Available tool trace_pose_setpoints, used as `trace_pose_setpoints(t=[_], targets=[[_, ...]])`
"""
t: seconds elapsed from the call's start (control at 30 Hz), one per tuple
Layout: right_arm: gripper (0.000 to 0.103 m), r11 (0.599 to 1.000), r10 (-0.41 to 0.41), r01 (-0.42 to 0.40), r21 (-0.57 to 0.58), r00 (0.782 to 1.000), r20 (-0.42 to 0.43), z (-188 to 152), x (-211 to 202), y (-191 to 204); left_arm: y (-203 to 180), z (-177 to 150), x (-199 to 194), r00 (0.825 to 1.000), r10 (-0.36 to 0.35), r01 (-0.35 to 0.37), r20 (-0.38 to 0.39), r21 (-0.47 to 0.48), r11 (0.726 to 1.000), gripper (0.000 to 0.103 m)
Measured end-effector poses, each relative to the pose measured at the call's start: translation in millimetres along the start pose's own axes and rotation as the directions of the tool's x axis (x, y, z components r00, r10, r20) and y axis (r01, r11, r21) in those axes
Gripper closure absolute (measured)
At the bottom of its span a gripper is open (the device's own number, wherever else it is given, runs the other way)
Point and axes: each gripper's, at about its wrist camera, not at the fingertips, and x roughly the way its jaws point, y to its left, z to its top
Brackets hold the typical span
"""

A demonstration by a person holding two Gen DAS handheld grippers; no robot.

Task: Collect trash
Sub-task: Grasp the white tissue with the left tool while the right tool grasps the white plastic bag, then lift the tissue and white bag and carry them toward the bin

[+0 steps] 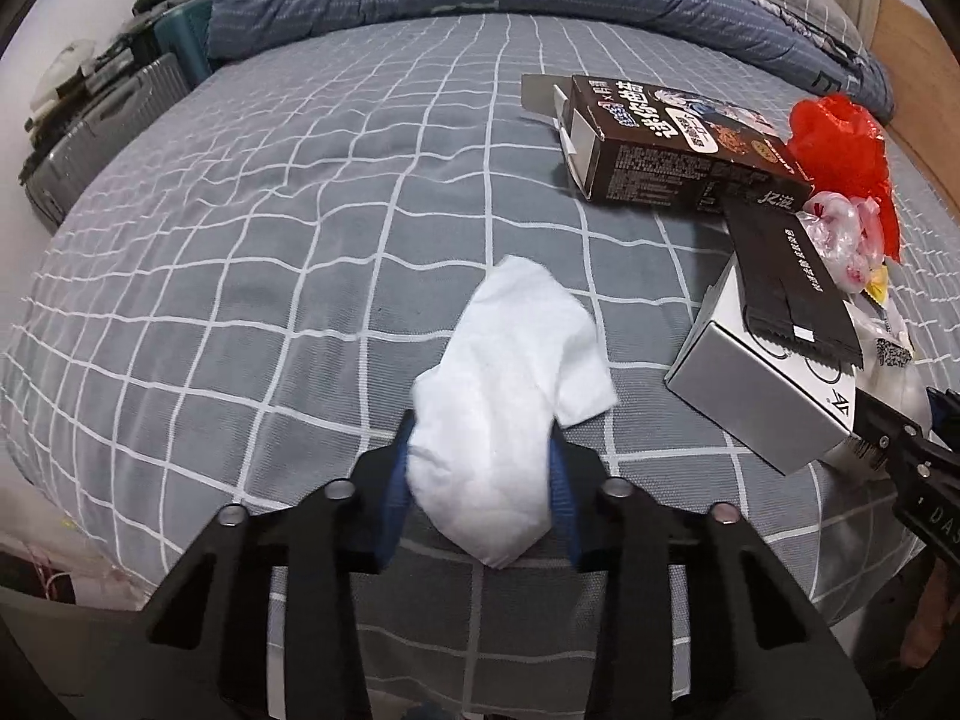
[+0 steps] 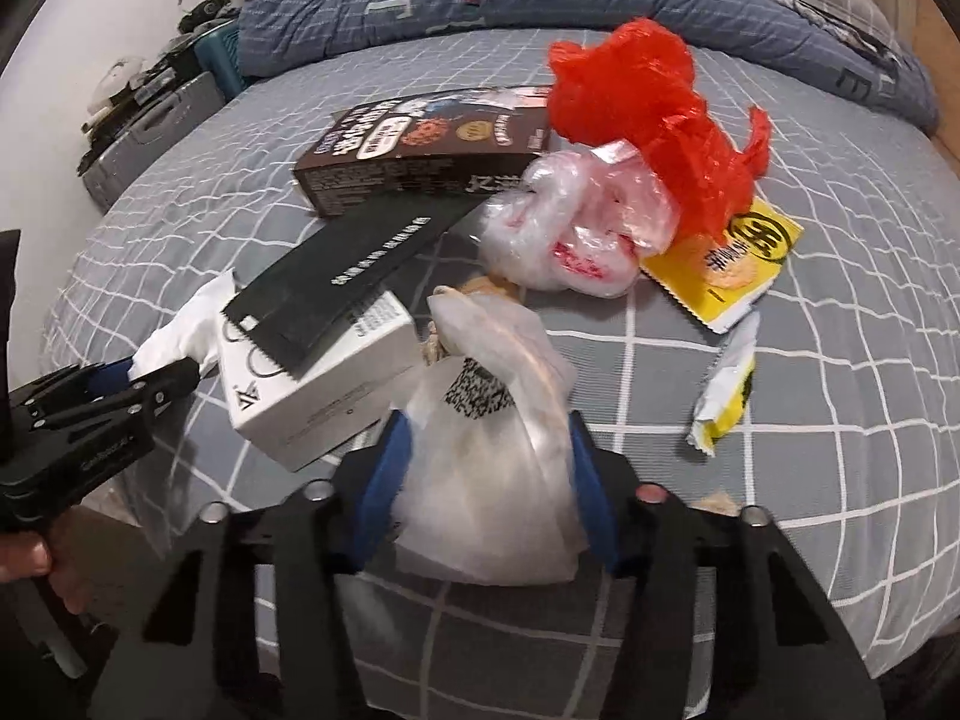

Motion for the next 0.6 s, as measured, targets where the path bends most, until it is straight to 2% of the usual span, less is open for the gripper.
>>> trace_pose_setpoints(t=[0.1,0.2,0.6], targets=[[0.065,1.000,-0.006,0.006,-0.018,1.000,0.013,-1,-3,5,1,1,-5,1.000,0.003,-0.003,0.007,-0.005,1.000,0.082],[0.069,0.999,-0.014,0.015,-0.032,0.999,0.037,-1,-9,7,2,2,-9,1.000,0.000,0.000,0.013,-0.009,1.000,0.086],[0.071,0.996,-0.077,0.081,-0.038,0.992,0.097,3,-28,5,6,4,-28,0.998,-0.026,0.028,0.055,-0.033,0.999,0.088]])
